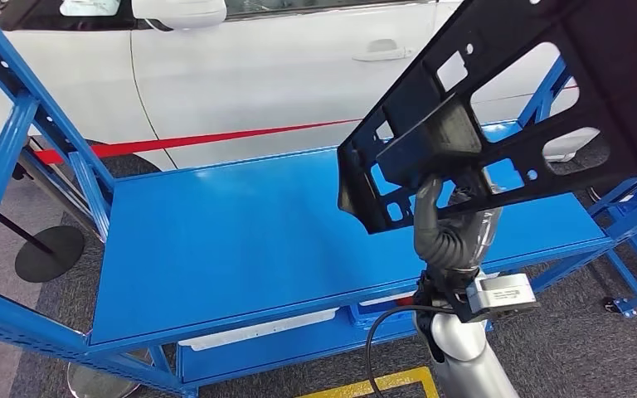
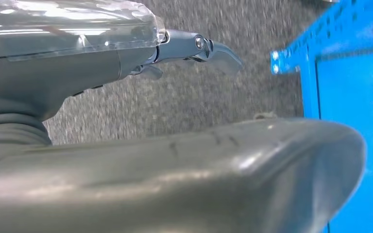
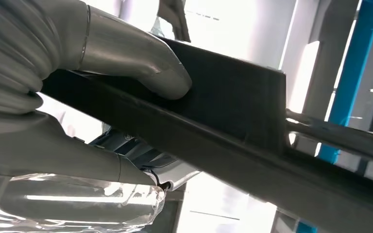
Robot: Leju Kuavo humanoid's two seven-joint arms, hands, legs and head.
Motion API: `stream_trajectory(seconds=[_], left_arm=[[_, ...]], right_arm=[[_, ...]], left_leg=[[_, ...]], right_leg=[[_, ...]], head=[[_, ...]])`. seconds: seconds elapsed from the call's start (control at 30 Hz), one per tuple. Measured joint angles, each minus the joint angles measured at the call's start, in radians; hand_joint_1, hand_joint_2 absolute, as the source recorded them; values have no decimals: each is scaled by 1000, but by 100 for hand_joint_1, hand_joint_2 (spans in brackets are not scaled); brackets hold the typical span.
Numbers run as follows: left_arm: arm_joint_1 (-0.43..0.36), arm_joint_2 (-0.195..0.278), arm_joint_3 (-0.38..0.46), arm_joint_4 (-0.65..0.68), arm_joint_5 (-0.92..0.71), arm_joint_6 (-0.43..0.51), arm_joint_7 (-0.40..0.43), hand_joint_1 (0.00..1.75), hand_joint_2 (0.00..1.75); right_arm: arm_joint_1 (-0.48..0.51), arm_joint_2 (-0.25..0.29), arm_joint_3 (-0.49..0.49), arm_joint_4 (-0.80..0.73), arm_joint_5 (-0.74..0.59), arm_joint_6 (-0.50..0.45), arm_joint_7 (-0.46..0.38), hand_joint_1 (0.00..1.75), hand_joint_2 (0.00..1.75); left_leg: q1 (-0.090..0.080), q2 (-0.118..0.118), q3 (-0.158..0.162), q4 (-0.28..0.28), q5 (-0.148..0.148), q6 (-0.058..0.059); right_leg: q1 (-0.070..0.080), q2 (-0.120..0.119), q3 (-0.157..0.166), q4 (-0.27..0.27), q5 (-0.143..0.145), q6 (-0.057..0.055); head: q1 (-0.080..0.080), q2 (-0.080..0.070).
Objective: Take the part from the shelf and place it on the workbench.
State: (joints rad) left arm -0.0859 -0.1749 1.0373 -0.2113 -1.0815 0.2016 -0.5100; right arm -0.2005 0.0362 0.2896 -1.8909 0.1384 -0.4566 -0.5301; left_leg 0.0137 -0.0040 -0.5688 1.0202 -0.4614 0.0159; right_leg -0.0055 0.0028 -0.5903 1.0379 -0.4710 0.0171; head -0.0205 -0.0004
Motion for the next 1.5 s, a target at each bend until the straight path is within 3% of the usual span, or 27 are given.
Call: stream_trajectory(seconds=[0.07, 0.13, 0.17, 0.2, 0.23, 0.27, 0.33, 0.37, 0.5, 0.57, 0.63, 0.67, 0.7, 0.73, 0.8, 0.87, 1.0, 1.07, 1.13, 1.17, 1.2, 1.23, 1.27, 1.33, 1.37, 1.4, 1.5], left_arm=[[-1, 0, 0, 0, 0, 2, 1, 0, 0], [-1, 0, 1, 0, 1, 3, 2, 0, 0], [0, 0, 1, 0, 3, 2, 4, 0, 0], [0, 0, 2, 0, 7, 1, 5, 0, 0], [0, 0, 4, 0, 11, 2, 8, 0, 0], [0, 0, 5, 0, 14, 5, 12, 0, 0], [0, -1, 9, 0, 18, 17, 22, 0, 0], [0, -1, 11, 0, 20, 22, 27, 0, 0], [1, -1, 20, 0, 23, 28, 35, 0, 0], [1, 0, 23, 0, 24, 29, 38, 0, 0], [1, 0, 24, 0, 25, 26, 44, 0, 0], [2, 0, 25, 0, 26, 25, 48, 0, 0], [4, 0, 26, 0, 28, 25, 52, 0, 0], [5, 0, 28, 0, 30, 27, 57, 0, 0], [6, 1, 31, 0, 35, 33, 64, 0, 0], [6, 2, 36, 0, 42, 39, 66, 0, 0], [9, 3, 50, 0, 54, 56, 69, 0, 0], [9, 3, 56, 0, 63, 67, 72, 0, 0], [9, 2, 65, 0, 71, 77, 76, 0, 0], [9, 2, 69, 0, 74, 81, 78, 0, 0], [9, 2, 74, 0, 79, 84, 80, 0, 0], [10, 1, 78, 0, 82, 87, 81, 0, 0], [10, 0, 81, 0, 85, 89, 82, 0, 0], [11, -2, 88, 0, 89, 92, 85, 0, 0], [12, -3, 93, 0, 94, 95, 86, 0, 0], [12, -3, 98, 0, 99, 98, 87, 0, 0], [12, -7, 115, 0, 121, 111, 89, 0, 0]], right_arm=[[6, -20, 1, -16, -10, -2, -6, 175, 175], [13, -34, 1, -23, -15, -4, -9, 175, 175], [17, -40, 2, -24, -20, -6, -10, 175, 175], [20, -44, 2, -25, -26, -10, -11, 175, 175], [22, -47, 2, -26, -37, -15, -12, 175, 175], [24, -49, 3, -26, -51, -19, -12, 175, 175], [30, -53, 6, -26, -82, -25, -11, 175, 175], [36, -54, 9, -26, -94, -26, -11, 175, 175], [60, -57, 17, -26, -104, -28, -10, 175, 175], [64, -58, 20, -26, -112, -24, -10, 175, 175], [78, -58, 24, -26, -124, -13, -11, 175, 175], [91, -58, 27, -27, -127, -6, -15, 175, 175], [106, -58, 30, -28, -128, 2, -21, 175, 175], [122, -58, 35, -29, -130, 12, -29, 175, 175], [153, -58, 43, -35, -140, 35, -46, 175, 175], [178, -58, 52, -40, -152, 59, -60, 175, 175], [214, -58, 62, -41, -159, 96, -79, 175, 175], [226, -57, 65, -42, -159, 112, -85, 175, 175], [239, -57, 70, -42, -152, 127, -89, 175, 175], [246, -57, 74, -42, -146, 135, -90, 175, 175], [253, -57, 78, -42, -138, 143, -91, 175, 175], [260, -57, 83, -42, -131, 152, -92, 175, 175], [265, -57, 87, -42, -126, 164, -94, 175, 175], [272, -56, 93, -42, -119, 193, -103, 175, 175], [276, -54, 96, -41, -118, 208, -108, 175, 175], [282, -53, 98, -40, -118, 220, -113, 175, 175], [311, -50, 101, -29, -119, 243, -130, 175, 175]], left_leg=[[2, 1, 2, -7, 5, 11], [2, 1, 2, -7, 5, 14], [2, 1, 2, -7, 5, 14], [2, 0, 3, -6, 4, 14], [3, 0, 4, -6, 3, 12], [3, -1, 7, -5, 1, 10], [0, -3, 8, -3, -3, 2], [-2, -3, 8, -2, -4, -4], [-2, -3, 5, 4, -16, -26], [-1, -2, -25, 80, -68, -33], [-1, -2, -83, 214, -138, -37], [-1, -2, -105, 265, -156, -37], [-1, -2, -109, 280, -154, -36], [-1, -2, -94, 256, -132, -34], [-2, -2, -23, 119, -67, -25], [-6, -2, 26, 16, -31, -16], [-7, 0, 24, -8, -8, 3], [-2, 4, 13, -17, 10, 16], [-3, 5, -6, -17, 24, 22], [-3, 5, -16, -16, 31, 22], [-3, 7, -26, -14, 37, 21], [-3, 10, -36, -12, 43, 19], [-3, 13, -45, -9, 48, 17], [-4, 21, -58, 0, 55, 9], [-5, 26, -60, 3, 58, 4], [-6, 31, -60, 5, 62, -3], [-3, 48, -59, 1, 72, -24]], right_leg=[[-3, 0, -39, 84, -51, 11], [-6, 0, -103, 214, -108, 18], [-8, 0, -123, 253, -115, 21], [-11, -1, -127, 258, -103, 22], [-13, -1, -112, 223, -73, 22], [-15, -2, -81, 157, -35, 22], [-14, -2, -21, 31, 13, 15], [-12, -2, -7, -2, 21, 11], [-11, -2, -2, -20, 24, -14], [-15, -5, 1, -26, 29, -26], [-11, -7, -1, -26, 31, -31], [-9, -7, -3, -25, 31, -32], [-7, -7, -5, -23, 32, -32], [-6, -7, -5, -22, 32, -32], [-3, -6, -6, -18, 32, -32], [0, -5, -9, -13, 33, -26], [-1, -3, -17, -10, 36, -2], [-3, -2, -40, 43, -20, 7], [-8, -2, -81, 166, -108, 14], [-10, -3, -96, 224, -137, 17], [-11, -3, -97, 255, -145, 20], [-13, -4, -80, 248, -134, 23], [-16, -8, -41, 200, -109, 25], [-16, -39, 58, 56, -69, 25], [-12, -51, 90, 4, -59, 20], [-9, -58, 105, -25, -58, 13], [-5, -36, 91, -36, -42, -12]], head=[[0, 0], [0, 0], [0, 0], [0, 0], [0, 0], [0, 0], [0, 0], [0, 0], [0, 0], [-1, 0], [-1, 0], [-1, 0], [-1, 0], [-1, 0], [-1, 0], [-1, 0], [0, 0], [0, 0], [0, 0], [0, 0], [0, 0], [0, 0], [0, 0], [0, 0], [0, 0], [-1, 0], [-1, 0]])
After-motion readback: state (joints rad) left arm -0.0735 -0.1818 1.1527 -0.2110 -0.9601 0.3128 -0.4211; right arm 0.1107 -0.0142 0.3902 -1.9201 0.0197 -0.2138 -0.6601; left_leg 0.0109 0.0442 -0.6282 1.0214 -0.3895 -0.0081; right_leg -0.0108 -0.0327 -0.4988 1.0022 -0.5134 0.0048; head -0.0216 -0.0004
